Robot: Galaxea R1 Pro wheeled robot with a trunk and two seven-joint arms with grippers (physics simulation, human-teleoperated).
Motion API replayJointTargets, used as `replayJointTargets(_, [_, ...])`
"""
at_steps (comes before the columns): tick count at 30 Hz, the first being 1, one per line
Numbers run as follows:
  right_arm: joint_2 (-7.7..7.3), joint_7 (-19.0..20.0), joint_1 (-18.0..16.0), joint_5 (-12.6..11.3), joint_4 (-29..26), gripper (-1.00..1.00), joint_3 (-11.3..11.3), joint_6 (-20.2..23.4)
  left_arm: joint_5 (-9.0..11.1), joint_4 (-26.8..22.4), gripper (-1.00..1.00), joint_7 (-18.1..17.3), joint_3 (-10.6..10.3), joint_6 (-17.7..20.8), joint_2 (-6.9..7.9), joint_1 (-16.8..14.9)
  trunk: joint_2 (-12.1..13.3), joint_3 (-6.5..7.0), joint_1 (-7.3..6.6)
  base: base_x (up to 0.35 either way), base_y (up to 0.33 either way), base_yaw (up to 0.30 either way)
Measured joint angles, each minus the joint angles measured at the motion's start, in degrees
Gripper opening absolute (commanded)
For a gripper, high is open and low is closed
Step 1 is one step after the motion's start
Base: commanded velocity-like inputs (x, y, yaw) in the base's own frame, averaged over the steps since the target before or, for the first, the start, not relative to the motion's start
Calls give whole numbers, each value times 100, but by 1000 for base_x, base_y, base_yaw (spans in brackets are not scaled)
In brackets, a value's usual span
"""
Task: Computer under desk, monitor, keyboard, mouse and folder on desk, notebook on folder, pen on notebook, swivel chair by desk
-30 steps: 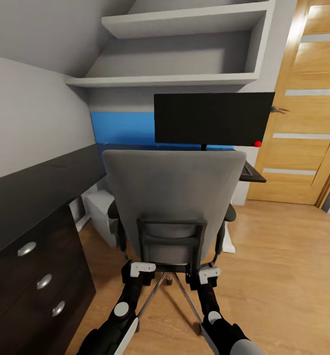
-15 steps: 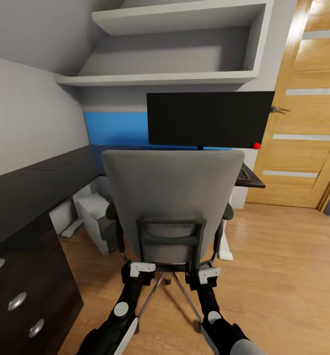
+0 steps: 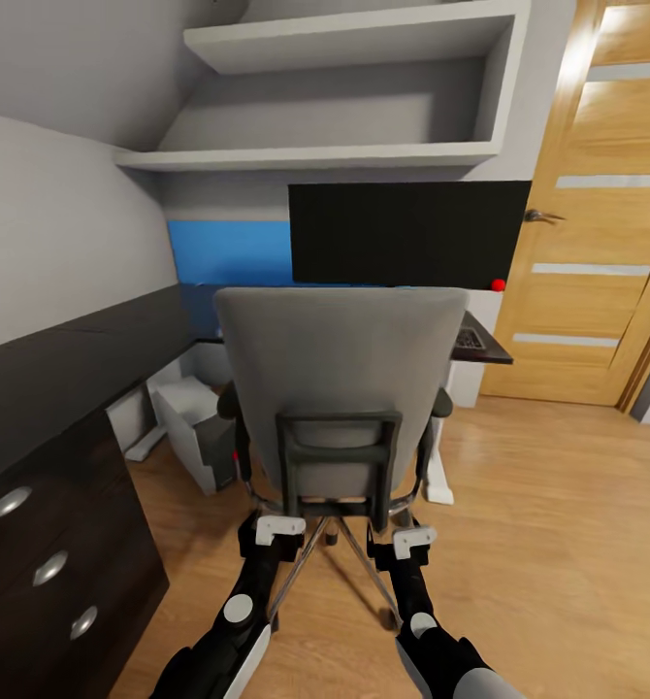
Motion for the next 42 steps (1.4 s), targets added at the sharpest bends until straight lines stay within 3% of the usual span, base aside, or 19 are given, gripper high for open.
replayJointTargets(21, [0, 3, 0, 3, 30, 100, 0, 15, 1, 9, 100, 15, 33, 0, 14, 0, 0, 0, 0, -219, -7, 0])
replayJointTargets(26, [0, 6, 0, -14, 37, 100, -11, 28, 26, 119, 100, 17, 318, -10, 131, 0, 0, 0, 0, -311, -68, 0])
replayJointTargets(30, [-12, 7, 0, -31, 119, 100, -17, 48, 48, 445, 100, 19, 501, -286, 173, 0, 0, 0, 0, -314, -86, 0])
replayJointTargets(33, [-108, 7, 0, -52, 271, 100, -25, 32, 53, 808, 100, 19, 543, -623, 180, 0, 0, 0, 0, -313, -120, 0])
replayJointTargets(42, [-300, 9, 0, -126, 761, 100, -38, 11, 100, 1779, 100, -15, 577, -1108, 180, 1, 0, 0, -3, -124, -114, 0])
